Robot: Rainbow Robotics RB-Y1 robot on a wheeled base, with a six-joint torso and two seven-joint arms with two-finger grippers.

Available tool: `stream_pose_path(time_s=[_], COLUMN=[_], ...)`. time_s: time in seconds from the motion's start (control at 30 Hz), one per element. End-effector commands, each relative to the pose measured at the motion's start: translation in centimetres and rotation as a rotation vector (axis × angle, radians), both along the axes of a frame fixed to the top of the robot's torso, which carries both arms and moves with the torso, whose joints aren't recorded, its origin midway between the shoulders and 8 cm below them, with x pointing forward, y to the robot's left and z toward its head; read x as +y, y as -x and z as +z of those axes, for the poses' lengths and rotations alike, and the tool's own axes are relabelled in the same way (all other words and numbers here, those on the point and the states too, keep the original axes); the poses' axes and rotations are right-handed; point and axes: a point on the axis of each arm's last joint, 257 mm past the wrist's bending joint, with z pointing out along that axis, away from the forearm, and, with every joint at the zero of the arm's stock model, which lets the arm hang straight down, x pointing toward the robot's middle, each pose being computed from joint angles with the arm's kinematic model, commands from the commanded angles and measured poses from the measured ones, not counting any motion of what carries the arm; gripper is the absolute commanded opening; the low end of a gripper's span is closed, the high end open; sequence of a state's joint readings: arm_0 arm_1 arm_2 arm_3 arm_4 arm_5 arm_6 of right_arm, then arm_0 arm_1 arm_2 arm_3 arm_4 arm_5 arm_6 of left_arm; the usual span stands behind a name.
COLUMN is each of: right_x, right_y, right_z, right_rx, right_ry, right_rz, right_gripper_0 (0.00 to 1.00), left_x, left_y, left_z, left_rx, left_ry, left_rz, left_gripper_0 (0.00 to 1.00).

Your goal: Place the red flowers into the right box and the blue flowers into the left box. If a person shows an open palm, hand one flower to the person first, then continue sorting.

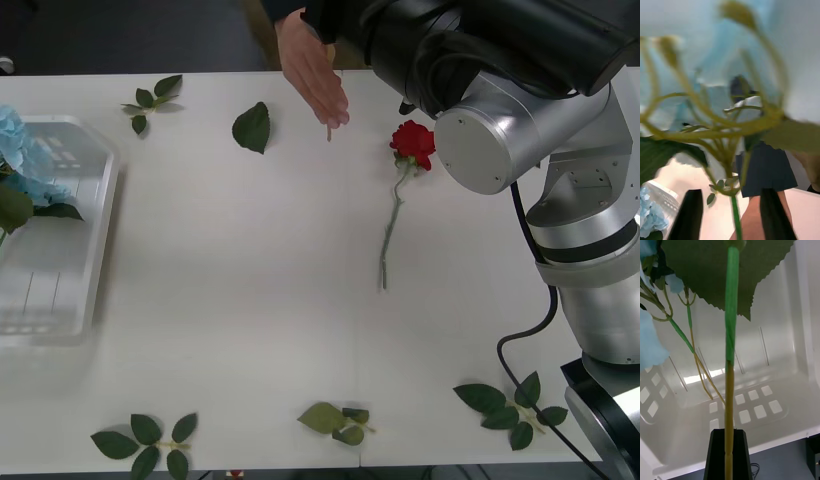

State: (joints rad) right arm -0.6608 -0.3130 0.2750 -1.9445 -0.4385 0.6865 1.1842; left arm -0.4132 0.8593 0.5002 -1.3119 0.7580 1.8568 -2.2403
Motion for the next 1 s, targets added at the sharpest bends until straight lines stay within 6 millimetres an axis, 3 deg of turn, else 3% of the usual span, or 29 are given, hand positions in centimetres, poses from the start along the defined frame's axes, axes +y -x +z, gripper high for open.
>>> stream_pose_path(time_s=[0.03, 0.13, 0.37, 0.53, 0.73, 0.77, 1.0], right_x=[0.5, -0.6, -6.2, -9.1, -11.4, -11.7, -12.9], right_y=[1.4, 2.4, 7.0, 7.8, 5.1, 4.0, -1.3], right_z=[1.6, 0.7, -4.4, -7.9, -15.2, -17.1, -24.2], right_rx=[-0.07, -0.058, 0.001, 0.079, 0.266, 0.314, 0.517], right_ry=[0.033, 0.043, 0.157, 0.213, 0.276, 0.277, 0.226], right_rz=[0.024, 0.039, 0.054, 0.041, -0.02, -0.036, -0.114], right_gripper_0=[1.0, 1.0, 1.0, 1.0, 1.0, 1.0, 1.0], left_x=[0.3, 0.3, 0.3, 0.3, 0.9, 1.0, 1.0], left_y=[0.6, 0.7, 0.8, 0.9, 1.1, 1.3, 1.1], left_z=[-0.4, -0.4, -0.5, -0.6, -3.2, -4.4, -9.9], left_rx=[0.013, 0.015, 0.017, 0.022, 0.019, 0.032, 0.015], left_ry=[-0.028, -0.027, -0.029, -0.029, -0.059, -0.081, -0.158], left_rz=[-0.042, -0.045, -0.048, -0.048, -0.051, -0.061, -0.098], left_gripper_0=[0.0, 0.0, 0.0, 0.0, 0.06, 0.07, 0.06])
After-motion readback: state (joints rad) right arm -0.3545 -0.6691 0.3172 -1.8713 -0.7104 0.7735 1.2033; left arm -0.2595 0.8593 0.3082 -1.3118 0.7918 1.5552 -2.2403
